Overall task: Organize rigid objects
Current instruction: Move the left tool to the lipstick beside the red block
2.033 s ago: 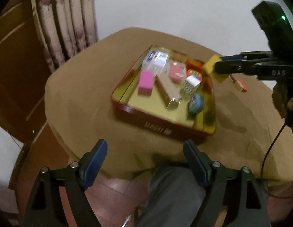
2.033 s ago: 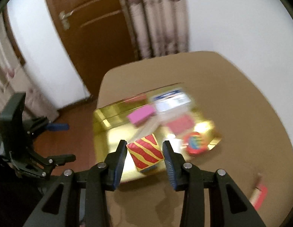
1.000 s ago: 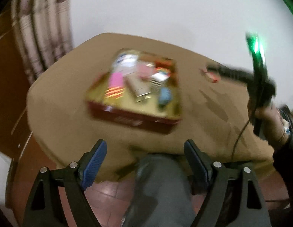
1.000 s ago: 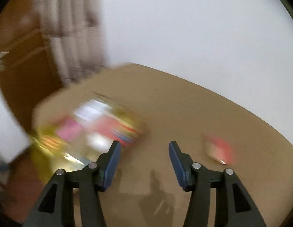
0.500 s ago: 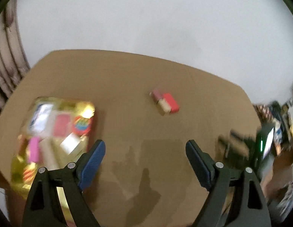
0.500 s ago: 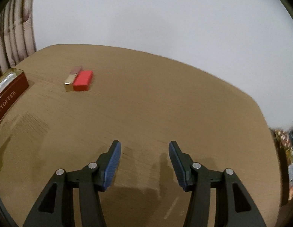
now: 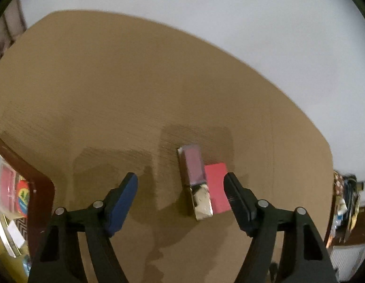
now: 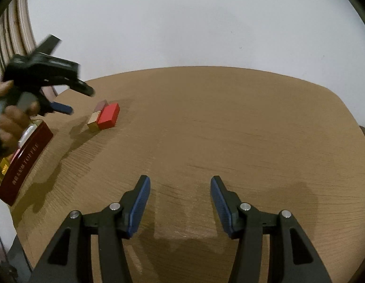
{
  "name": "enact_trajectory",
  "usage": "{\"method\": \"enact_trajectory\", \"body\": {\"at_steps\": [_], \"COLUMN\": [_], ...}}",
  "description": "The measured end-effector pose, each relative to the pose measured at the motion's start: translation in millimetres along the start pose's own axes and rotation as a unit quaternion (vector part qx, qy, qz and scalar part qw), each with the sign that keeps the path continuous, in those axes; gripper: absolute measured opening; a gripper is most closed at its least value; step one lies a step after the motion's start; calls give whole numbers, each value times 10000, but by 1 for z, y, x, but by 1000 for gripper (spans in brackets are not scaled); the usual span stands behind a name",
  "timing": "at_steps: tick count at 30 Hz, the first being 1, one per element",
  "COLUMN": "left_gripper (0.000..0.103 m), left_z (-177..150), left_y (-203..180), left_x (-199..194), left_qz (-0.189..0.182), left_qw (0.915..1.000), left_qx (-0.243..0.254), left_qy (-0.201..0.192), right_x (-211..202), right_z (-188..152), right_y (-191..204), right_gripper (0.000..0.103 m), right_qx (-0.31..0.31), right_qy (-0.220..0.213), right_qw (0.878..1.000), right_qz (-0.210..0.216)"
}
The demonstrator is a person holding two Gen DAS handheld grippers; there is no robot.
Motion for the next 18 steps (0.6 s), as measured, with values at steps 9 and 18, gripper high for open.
{"method": "enact_trajectory", "body": {"at_steps": [9, 18], "left_gripper": [71, 47], "left_z": [9, -3], "left_y": [-6, -13], "left_x": [21, 31], "left_qz": [496, 751], "left_qw": [9987, 9970], "left_qx": [-143, -153], "left_qy": [3, 134], "right_x": [-5, -16], "right_z": [1, -2], "right_y": [1, -3], "right_gripper": [55, 55], "right_qx": [28, 92], "right_qy": [-51, -92], "right_qw": [9998, 9997], "right_qz": [183, 211]}}
Point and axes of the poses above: each gripper's, at about its wrist camera, not at the fingertips, and x roughly the way its jaws point, y to its left, z to its top, the point moved 8 cm from there along x, roughly the way its jaws point, and after that the axes turned 13 degrees about z, right-handed, at the moved point
